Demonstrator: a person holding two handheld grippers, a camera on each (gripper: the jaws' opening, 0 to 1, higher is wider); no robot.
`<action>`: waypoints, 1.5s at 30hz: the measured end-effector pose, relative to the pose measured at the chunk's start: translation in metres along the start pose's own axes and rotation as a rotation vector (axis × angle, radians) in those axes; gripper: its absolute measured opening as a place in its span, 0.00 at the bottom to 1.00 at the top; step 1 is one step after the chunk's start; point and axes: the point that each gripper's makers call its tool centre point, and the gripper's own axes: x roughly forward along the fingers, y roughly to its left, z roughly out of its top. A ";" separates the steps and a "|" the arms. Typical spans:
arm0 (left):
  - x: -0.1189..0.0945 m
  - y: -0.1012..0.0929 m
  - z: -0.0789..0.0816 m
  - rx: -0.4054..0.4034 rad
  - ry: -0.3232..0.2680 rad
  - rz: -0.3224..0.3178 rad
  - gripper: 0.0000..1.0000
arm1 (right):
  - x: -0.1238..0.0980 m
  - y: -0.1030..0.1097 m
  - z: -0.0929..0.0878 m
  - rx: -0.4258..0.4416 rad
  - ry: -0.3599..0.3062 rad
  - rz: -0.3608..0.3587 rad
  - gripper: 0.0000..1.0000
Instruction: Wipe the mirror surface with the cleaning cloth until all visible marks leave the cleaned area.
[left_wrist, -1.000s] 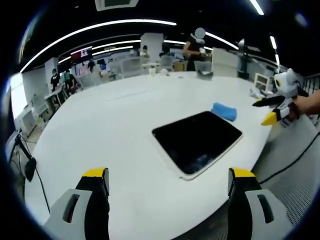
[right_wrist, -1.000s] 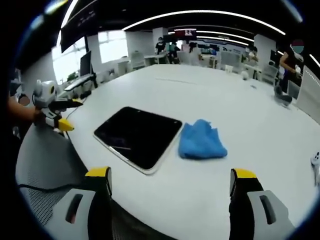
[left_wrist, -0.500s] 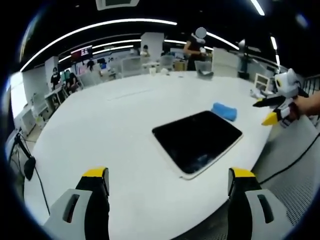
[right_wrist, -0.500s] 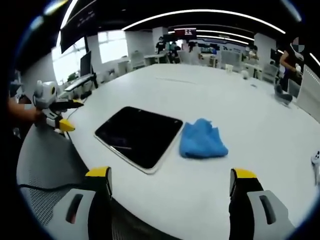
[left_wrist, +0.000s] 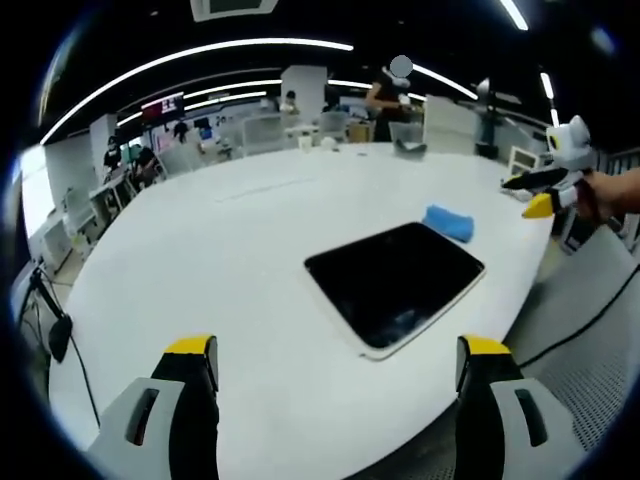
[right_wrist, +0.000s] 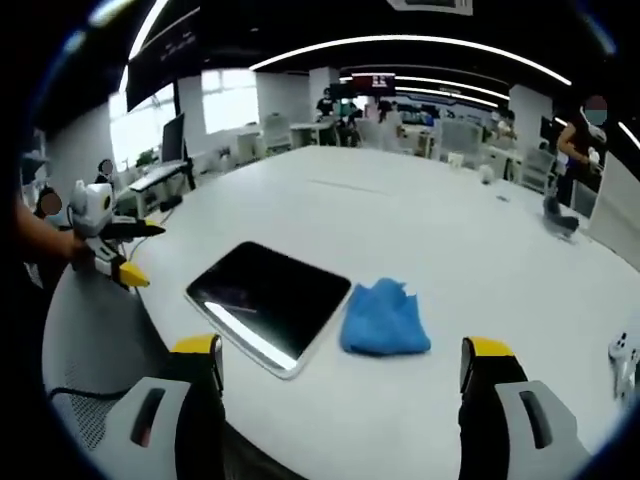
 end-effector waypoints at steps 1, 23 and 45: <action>0.000 0.000 0.000 0.000 0.000 0.001 1.00 | 0.001 0.001 -0.003 0.000 0.008 0.002 0.99; -0.001 0.001 0.001 0.005 -0.005 0.005 1.00 | 0.006 0.025 -0.039 0.010 0.076 0.040 0.99; -0.001 0.004 0.002 -0.005 -0.012 0.017 1.00 | 0.006 0.012 -0.022 0.006 0.055 0.033 0.99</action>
